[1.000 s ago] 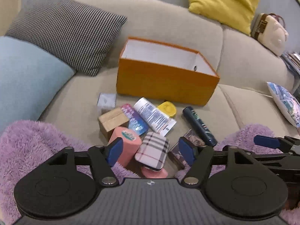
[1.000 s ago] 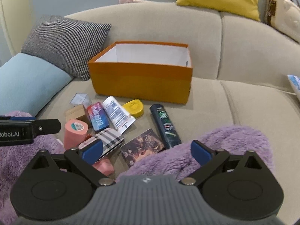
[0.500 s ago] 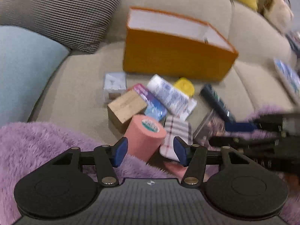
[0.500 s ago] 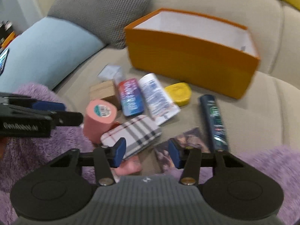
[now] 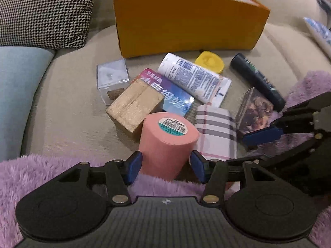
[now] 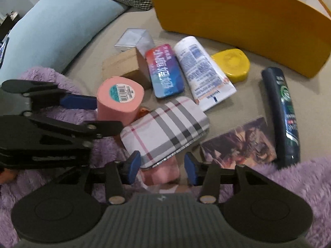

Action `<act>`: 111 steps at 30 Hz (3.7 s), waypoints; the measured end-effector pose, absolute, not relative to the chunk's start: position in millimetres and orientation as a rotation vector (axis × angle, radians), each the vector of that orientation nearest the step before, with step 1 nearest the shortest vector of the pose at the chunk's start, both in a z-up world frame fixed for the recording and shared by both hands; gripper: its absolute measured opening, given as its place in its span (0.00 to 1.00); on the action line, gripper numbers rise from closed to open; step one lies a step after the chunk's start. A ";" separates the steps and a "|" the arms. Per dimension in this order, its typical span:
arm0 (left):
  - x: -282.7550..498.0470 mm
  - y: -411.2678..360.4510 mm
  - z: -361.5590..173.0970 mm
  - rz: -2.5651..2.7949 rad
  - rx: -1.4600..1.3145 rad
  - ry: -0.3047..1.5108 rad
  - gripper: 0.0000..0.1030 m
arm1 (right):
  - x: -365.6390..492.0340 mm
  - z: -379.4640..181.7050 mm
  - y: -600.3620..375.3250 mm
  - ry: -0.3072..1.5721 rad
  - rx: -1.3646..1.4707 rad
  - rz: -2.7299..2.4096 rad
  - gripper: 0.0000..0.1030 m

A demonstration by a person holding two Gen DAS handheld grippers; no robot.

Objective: Organize rigid objects
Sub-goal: 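Move left tool down to the plaid phone case while right tool approaches the dark photo card box, then close left tool on the plaid phone case while right tool grasps the PHOTO CARD box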

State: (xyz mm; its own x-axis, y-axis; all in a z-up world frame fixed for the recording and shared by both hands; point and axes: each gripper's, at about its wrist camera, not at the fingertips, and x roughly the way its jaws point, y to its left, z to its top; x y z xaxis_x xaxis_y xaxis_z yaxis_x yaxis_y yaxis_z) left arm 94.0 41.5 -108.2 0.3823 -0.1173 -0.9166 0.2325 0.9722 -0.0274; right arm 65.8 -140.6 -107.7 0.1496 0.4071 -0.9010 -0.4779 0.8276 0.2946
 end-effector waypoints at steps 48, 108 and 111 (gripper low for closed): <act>195.7 -19.6 -136.1 -0.526 0.180 1.473 0.60 | 115.3 -128.7 -239.5 1.409 0.391 0.120 0.65; 133.8 37.2 -100.0 -0.341 -0.264 1.171 0.20 | 142.8 -140.4 -220.3 1.395 0.333 0.264 0.55; 130.8 35.8 -104.5 -0.340 -0.271 1.177 0.20 | 142.5 -149.9 -214.7 1.405 0.289 0.349 0.59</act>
State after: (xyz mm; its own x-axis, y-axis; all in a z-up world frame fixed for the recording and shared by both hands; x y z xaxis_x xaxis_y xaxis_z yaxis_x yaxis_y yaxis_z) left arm 130.8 35.8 -104.5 0.3434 -0.3968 -0.8512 0.1181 0.9174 -0.3800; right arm 142.5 -214.7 -149.9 0.1289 0.4040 -0.9057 -0.0666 0.9147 0.3985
